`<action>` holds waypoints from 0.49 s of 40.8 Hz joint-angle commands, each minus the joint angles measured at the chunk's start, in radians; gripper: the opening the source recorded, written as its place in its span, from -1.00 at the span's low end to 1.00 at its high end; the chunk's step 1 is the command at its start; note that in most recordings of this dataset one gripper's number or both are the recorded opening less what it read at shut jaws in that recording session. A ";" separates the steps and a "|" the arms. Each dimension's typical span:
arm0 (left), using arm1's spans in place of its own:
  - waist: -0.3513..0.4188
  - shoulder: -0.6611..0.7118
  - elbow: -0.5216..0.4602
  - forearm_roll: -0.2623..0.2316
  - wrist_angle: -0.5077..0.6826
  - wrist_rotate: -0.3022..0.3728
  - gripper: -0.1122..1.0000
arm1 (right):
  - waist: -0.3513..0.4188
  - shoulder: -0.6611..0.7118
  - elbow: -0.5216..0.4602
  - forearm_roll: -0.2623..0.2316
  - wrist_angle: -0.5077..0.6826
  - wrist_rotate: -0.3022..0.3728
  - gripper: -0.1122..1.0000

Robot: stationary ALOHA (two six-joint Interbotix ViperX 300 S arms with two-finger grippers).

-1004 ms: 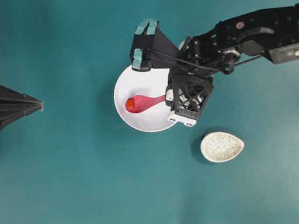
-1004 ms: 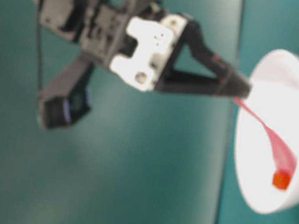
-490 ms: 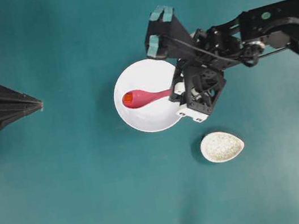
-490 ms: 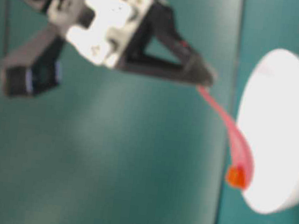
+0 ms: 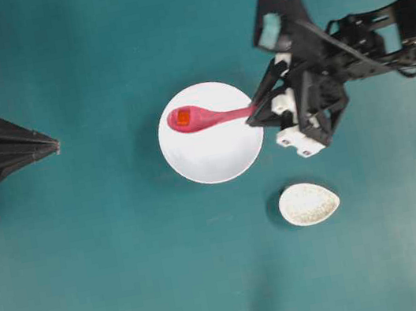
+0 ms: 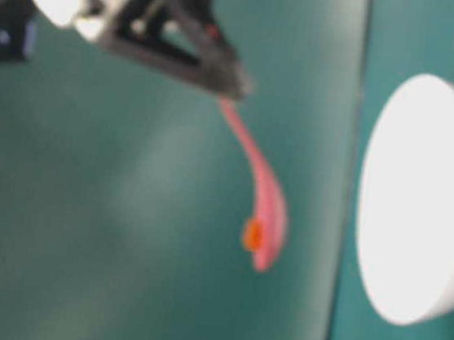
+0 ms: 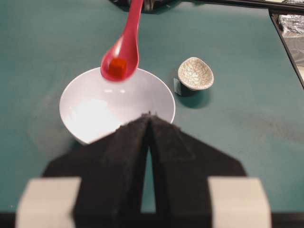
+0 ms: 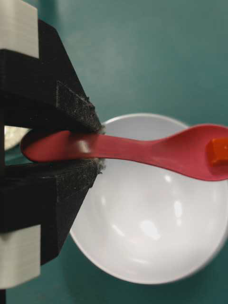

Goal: Grip the spoon and scoop the red block from the bowl with right arm.
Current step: 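Raise the spoon carrying the red cube up and out of the bowl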

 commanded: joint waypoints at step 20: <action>0.000 -0.005 -0.021 0.000 0.002 0.002 -0.80 | 0.003 -0.233 0.032 0.002 -0.035 -0.003 -0.39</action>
